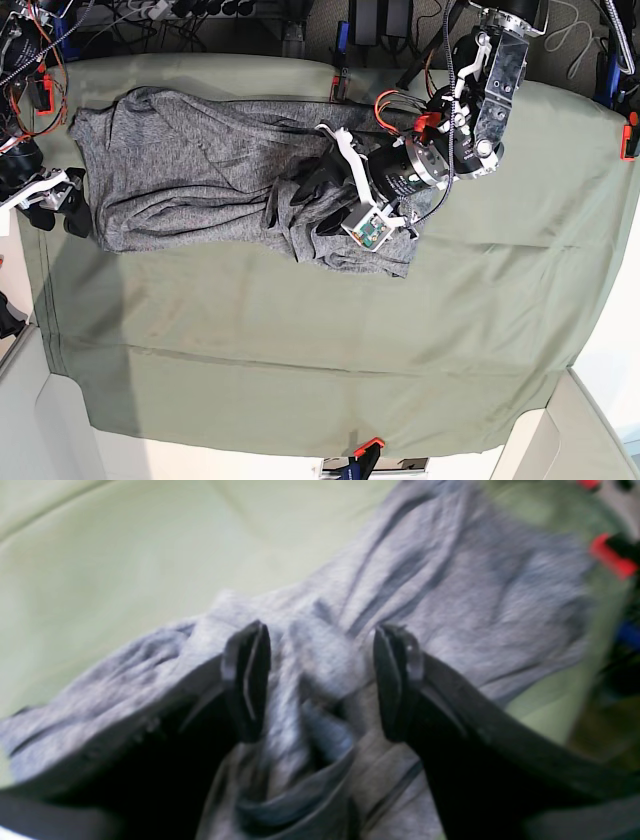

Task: Fold the T-shirt properly
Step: 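Carry the left-held strip end over toward the right gripper, folding in half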

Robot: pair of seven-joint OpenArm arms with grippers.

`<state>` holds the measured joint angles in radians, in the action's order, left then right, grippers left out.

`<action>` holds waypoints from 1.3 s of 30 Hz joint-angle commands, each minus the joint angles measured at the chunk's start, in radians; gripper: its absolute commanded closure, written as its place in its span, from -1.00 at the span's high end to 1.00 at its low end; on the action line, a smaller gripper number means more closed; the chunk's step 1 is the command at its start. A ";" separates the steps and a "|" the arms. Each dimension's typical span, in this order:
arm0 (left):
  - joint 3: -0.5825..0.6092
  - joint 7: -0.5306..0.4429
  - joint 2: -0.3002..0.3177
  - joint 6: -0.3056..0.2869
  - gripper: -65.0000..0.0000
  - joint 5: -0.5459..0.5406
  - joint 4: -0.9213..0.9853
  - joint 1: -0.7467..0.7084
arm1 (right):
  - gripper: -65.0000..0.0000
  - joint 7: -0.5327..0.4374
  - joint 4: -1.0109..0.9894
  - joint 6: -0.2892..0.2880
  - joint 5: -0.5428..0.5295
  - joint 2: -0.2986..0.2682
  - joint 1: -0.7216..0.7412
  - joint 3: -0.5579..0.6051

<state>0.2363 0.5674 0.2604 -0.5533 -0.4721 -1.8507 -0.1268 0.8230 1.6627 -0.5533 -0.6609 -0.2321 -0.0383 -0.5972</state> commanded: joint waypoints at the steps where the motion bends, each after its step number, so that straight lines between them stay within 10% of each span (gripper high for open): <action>1: -0.002 -0.023 -0.001 -0.023 0.09 -0.045 -0.016 0.013 | 0.37 -0.026 0.011 0.000 -0.003 -0.015 0.013 -0.005; 28: -0.260 -0.020 -0.008 -0.072 0.08 -0.038 -0.028 -0.110 | 0.37 -0.101 -0.261 0.000 0.047 -0.019 0.013 0.131; 35: -0.264 -0.118 -0.009 -0.072 -0.97 0.026 0.025 -0.140 | 0.37 -0.101 -0.260 0.000 0.021 -0.019 0.013 0.131; 39: -0.262 -0.123 -0.019 -0.072 -1.00 0.063 0.030 -0.140 | 0.37 -0.101 -0.261 0.000 0.022 -0.019 0.013 0.131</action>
<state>-0.0238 0.4706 0.2401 -0.6174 -0.3939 -1.8084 -0.2741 0.7105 1.3956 -0.5510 -0.6323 -0.2432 -0.0334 -0.4660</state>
